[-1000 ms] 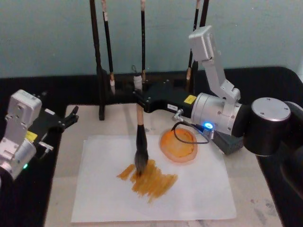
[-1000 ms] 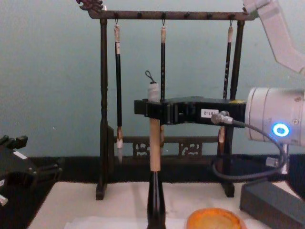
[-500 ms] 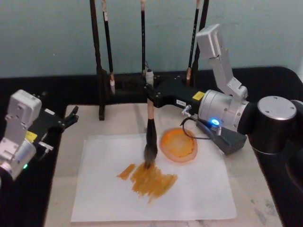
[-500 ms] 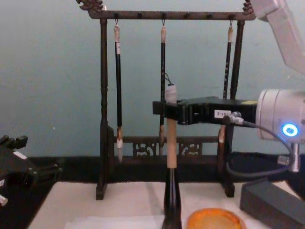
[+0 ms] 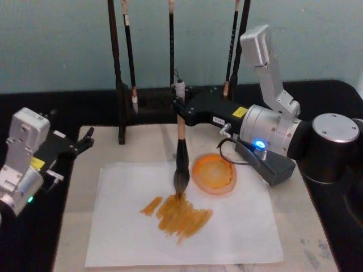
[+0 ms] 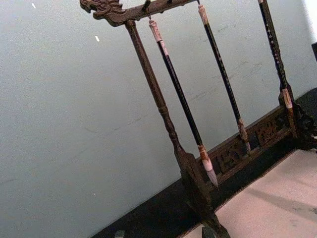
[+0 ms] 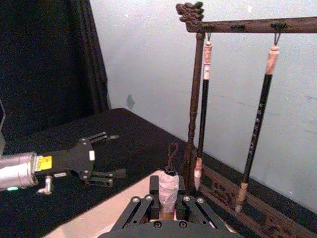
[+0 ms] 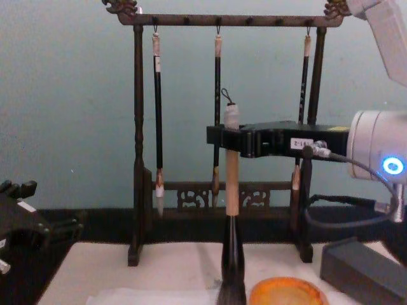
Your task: Pick up the brush from the inkstone, write on the paper, then place the brush back to its original position.
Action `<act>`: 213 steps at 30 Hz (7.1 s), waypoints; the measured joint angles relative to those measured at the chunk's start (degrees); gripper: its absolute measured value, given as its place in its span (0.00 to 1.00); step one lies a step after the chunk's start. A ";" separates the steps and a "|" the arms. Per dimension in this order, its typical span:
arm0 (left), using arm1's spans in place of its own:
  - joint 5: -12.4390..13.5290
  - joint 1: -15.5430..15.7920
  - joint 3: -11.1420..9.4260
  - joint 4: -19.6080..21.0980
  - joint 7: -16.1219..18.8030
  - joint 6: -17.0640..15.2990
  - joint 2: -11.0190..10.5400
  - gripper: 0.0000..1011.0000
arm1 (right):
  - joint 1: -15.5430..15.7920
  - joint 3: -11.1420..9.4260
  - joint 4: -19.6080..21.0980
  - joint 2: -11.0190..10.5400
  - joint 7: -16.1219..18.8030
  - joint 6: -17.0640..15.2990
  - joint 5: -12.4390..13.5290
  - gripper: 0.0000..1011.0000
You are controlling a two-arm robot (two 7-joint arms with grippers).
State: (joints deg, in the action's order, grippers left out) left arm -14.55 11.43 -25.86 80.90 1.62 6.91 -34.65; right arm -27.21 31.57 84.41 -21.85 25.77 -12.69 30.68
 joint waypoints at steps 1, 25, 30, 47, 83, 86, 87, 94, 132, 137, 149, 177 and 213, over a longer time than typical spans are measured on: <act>0.00 0.00 0.00 0.00 0.00 0.00 0.00 1.00 | 0.00 0.00 0.03 0.09 0.31 0.00 0.21 0.17; 0.00 0.00 0.00 0.00 0.00 0.00 0.00 1.00 | 4.73 -10.32 2.06 -0.39 -1.62 -3.15 17.42 0.17; 0.00 0.00 0.00 0.00 0.00 0.00 0.00 1.00 | 6.44 -14.70 -0.02 -0.05 -3.15 -5.52 24.41 0.17; 0.00 0.00 0.00 0.00 0.00 0.00 0.00 1.00 | 8.55 -26.21 -11.53 4.12 -10.74 -16.61 47.48 0.17; 0.00 0.00 0.00 0.00 0.00 0.00 0.00 1.00 | 0.43 -18.43 -26.26 1.55 -10.93 -12.48 45.45 0.17; 0.00 0.00 0.00 0.00 0.00 0.00 0.00 1.00 | -0.45 -17.99 -27.43 1.67 -10.54 -12.46 45.67 0.17; 0.00 0.00 0.00 0.00 0.00 0.00 0.00 1.00 | -0.65 -17.88 -27.72 1.70 -10.41 -12.46 45.74 0.17; 0.00 0.00 0.00 0.00 0.00 0.00 0.00 1.00 | -2.26 -16.77 -30.04 1.71 -9.97 -12.39 46.55 0.17; 0.00 0.00 0.00 0.00 0.00 0.00 0.00 1.00 | -2.15 -15.64 -30.72 1.12 -10.93 -11.81 49.89 0.35; 0.00 0.00 0.00 0.00 0.00 0.00 0.00 1.00 | -2.13 -15.68 -30.69 1.13 -10.96 -11.83 49.87 0.52; 0.00 0.00 0.00 0.00 0.00 0.00 0.00 1.00 | -2.10 -15.70 -30.66 1.13 -11.00 -11.87 49.86 0.88; 0.00 0.00 0.00 0.00 0.00 0.00 0.00 1.00 | 10.28 -15.52 -9.54 -5.89 -21.72 -5.70 51.56 0.99; 0.00 0.00 0.00 0.00 0.00 0.00 0.00 1.00 | 15.80 1.08 4.28 -11.01 -37.84 19.04 -7.29 0.99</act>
State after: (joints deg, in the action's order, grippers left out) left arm -14.55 11.43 -25.86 80.90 1.62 6.91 -34.65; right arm -11.41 32.65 88.69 -32.86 -12.07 6.35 23.39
